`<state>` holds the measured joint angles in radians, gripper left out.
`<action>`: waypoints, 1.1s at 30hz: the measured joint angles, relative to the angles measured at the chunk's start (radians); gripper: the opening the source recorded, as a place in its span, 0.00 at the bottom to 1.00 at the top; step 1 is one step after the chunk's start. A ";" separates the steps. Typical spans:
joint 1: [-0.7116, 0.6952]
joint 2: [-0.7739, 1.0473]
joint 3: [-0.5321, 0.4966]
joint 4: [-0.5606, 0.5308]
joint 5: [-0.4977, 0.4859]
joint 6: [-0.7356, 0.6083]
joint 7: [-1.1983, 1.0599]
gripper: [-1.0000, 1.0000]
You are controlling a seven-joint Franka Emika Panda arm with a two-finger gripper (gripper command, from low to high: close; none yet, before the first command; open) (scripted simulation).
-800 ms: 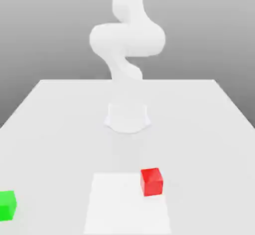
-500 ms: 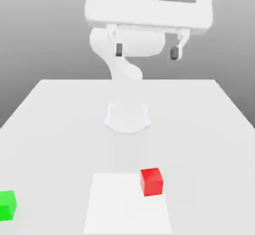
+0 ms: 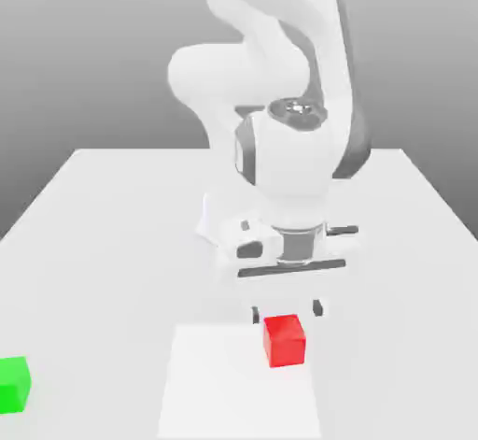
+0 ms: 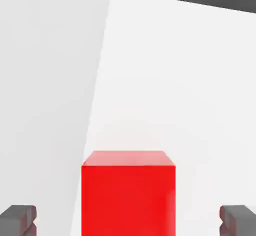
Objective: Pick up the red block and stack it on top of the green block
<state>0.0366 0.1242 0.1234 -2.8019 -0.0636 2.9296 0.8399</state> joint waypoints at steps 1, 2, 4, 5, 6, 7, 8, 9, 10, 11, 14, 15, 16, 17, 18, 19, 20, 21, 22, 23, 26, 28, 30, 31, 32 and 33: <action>0.011 0.029 -0.015 0.004 -0.016 0.025 0.012 0.50; 0.024 0.059 -0.031 0.007 -0.031 0.050 0.022 0.50; 0.047 0.104 -0.059 0.012 -0.047 0.089 0.033 0.00; 0.047 0.104 -0.059 0.012 -0.047 0.089 0.033 0.00; 0.047 0.104 -0.059 0.012 -0.048 0.089 0.033 0.00; 0.047 0.104 -0.059 0.012 -0.048 0.089 0.034 0.00; 0.047 0.104 -0.059 0.012 -0.049 0.089 0.035 0.00; 0.047 0.104 -0.058 0.012 -0.050 0.089 0.036 0.00; 0.050 0.112 -0.063 0.013 -0.055 0.095 0.039 0.00; 0.045 0.101 -0.057 0.012 -0.050 0.086 0.036 0.00; 0.024 0.029 -0.026 0.003 -0.008 0.026 0.006 0.00; 0.019 0.001 -0.017 0.000 0.008 0.002 -0.005 0.00; 0.017 -0.027 -0.011 -0.004 0.024 -0.022 -0.016 0.00; 0.017 -0.055 -0.007 -0.009 0.037 -0.046 -0.026 0.00; 0.018 -0.083 -0.004 -0.013 0.049 -0.069 -0.036 0.00; 0.019 -0.110 -0.002 -0.018 0.059 -0.093 -0.043 0.00; 0.031 -0.130 -0.012 -0.017 0.069 -0.115 -0.047 0.00; 0.055 -0.129 -0.036 0.004 0.082 -0.135 -0.041 0.00; 0.074 -0.122 -0.057 0.033 0.096 -0.154 -0.031 0.00; 0.093 -0.113 -0.086 0.055 0.106 -0.168 -0.023 0.00; -0.017 -0.086 -0.175 0.121 0.131 -0.205 0.006 0.00; -0.113 -0.049 -0.230 0.197 0.151 -0.244 0.041 0.00; -0.175 -0.006 -0.280 0.279 0.167 -0.287 0.085 0.00; -0.198 0.014 -0.306 0.316 0.173 -0.305 0.106 0.00; -0.220 0.033 -0.330 0.350 0.179 -0.323 0.125 0.00; -0.242 0.051 -0.355 0.382 0.183 -0.339 0.144 0.00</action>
<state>-0.2053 0.1750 -0.2312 -2.4196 0.1199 2.5901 0.9837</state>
